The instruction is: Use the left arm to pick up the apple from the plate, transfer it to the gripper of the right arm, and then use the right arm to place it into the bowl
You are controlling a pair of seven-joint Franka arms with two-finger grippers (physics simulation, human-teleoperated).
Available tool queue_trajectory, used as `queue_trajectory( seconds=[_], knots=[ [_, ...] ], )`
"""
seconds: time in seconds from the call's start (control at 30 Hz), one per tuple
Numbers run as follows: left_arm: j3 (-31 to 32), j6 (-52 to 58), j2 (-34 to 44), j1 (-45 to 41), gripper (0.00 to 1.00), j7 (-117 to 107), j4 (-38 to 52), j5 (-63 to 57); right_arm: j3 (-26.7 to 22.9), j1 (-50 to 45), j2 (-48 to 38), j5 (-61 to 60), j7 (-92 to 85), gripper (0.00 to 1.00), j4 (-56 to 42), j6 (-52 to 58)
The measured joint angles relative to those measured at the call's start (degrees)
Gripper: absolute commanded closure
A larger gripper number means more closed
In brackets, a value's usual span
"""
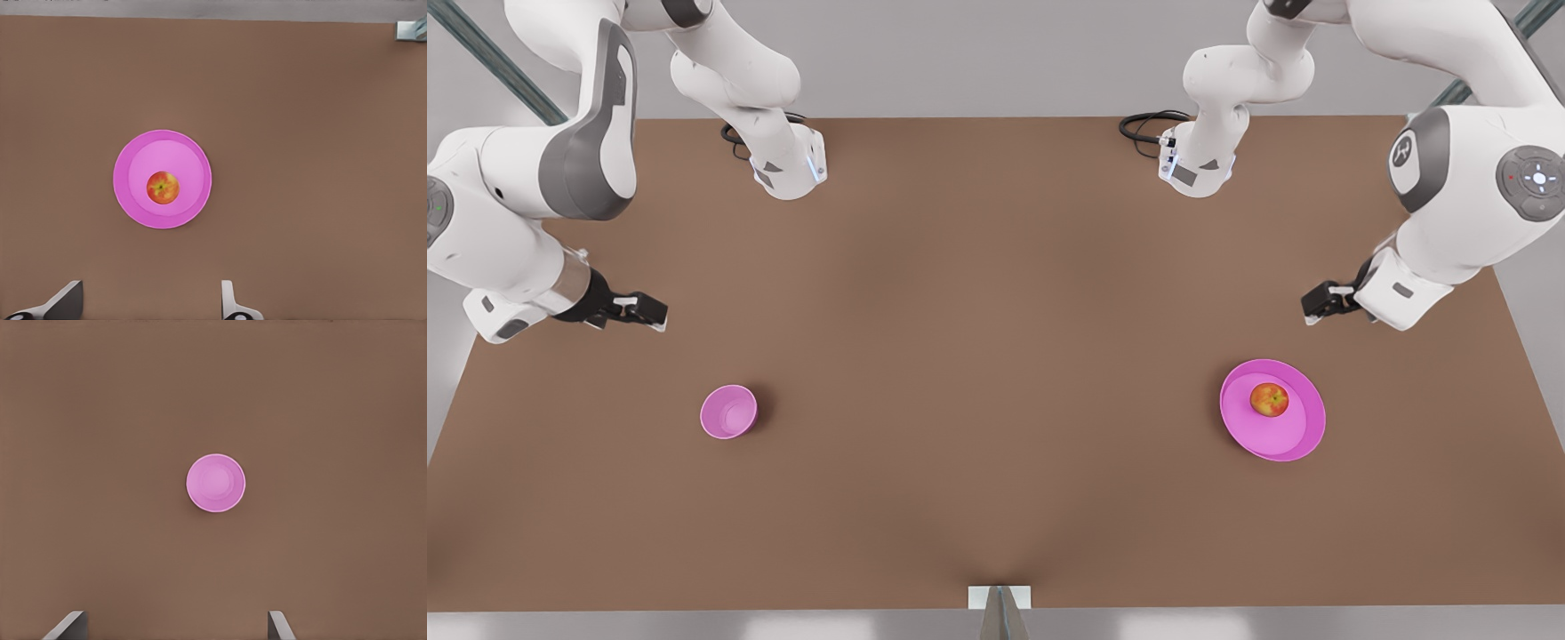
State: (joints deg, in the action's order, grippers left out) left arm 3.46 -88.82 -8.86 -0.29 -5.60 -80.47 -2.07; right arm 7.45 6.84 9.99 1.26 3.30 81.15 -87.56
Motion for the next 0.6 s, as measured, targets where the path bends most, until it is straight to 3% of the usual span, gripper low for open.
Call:
queue_trajectory(
  seconds=[0.13,0.3,0.6],
  knots=[
    [-0.03,-3.69,-4.54,-0.15,0.0,-0.09,-2.12,0.07,0.0,-0.24,0.17,0.04,0.29,0.0,0.0,-0.85],
    [-0.28,-16.08,-6.9,2.09,0.0,-0.23,-15.45,0.29,0.0,-0.94,0.26,0.08,0.61,0.0,0.04,-1.42],
    [-0.65,-34.0,-13.29,6.0,0.0,-0.24,-22.59,0.22,0.0,-1.03,0.89,0.01,0.88,0.0,0.18,-2.24]
  ],
)
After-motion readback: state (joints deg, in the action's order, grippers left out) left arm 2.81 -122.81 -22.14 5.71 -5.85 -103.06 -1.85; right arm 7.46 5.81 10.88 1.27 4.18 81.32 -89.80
